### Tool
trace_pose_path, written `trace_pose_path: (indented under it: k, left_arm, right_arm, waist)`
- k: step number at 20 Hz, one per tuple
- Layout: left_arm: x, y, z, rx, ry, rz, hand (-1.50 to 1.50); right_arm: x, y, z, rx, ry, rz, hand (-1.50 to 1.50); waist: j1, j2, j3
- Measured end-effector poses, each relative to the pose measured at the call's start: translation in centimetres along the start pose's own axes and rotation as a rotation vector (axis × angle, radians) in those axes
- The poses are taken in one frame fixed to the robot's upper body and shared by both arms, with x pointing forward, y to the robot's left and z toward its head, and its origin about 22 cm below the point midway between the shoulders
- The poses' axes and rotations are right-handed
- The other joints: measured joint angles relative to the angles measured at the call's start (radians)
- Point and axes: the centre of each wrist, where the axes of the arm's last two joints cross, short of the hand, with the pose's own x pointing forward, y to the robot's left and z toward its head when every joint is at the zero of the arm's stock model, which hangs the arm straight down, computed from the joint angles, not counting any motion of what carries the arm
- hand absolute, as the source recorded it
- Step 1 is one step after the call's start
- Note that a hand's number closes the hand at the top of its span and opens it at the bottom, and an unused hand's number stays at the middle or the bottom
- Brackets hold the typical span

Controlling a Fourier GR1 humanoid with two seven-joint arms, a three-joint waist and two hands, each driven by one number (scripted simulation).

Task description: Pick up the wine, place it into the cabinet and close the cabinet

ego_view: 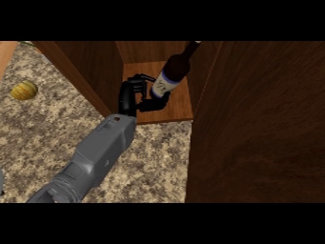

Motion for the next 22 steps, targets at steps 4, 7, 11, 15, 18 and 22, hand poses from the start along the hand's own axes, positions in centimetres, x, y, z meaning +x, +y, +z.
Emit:
trace_pose_path:
  k: [4, 7, 11, 15, 18, 22]
  left_arm:
    - [-1.1, 0.5, 0.6, 0.003, -0.018, -0.009, 1.5]
    - [-0.9, 0.5, 0.4, 0.012, -0.039, -0.016, 1.5]
    - [-0.5, 0.5, 0.0, 0.009, -0.052, -0.013, 1.5]
    - [0.5, 0.4, -0.9, 0.012, -0.07, -0.005, 1.5]
    - [0.8, 0.3, -1.2, 0.015, -0.073, 0.007, 1.5]
    - [2.2, 0.0, -2.1, 0.023, -0.087, 0.009, 1.5]
  right_arm:
    - [0.0, 0.5, -0.3, 0.0, -0.009, -0.01, -1.5]
    - [0.0, 0.4, -0.5, 0.003, -0.003, -0.018, -1.5]
    - [-0.2, 0.5, -0.4, 0.005, -0.001, -0.02, -1.5]
    - [-0.2, 0.6, -0.2, 0.01, 0.003, -0.027, -1.5]
    - [-0.4, 0.6, -0.1, 0.008, 0.002, -0.029, -1.5]
    - [-0.4, 0.8, -0.3, 0.01, 0.0, -0.032, -1.5]
  waist:
    - [-0.003, 0.002, -0.001]
    - [-0.006, 0.003, -0.001]
    - [-0.008, 0.005, -0.001]
    - [-0.01, 0.006, -0.001]
    - [-0.014, 0.008, 0.0]
    - [-0.016, 0.01, -0.001]
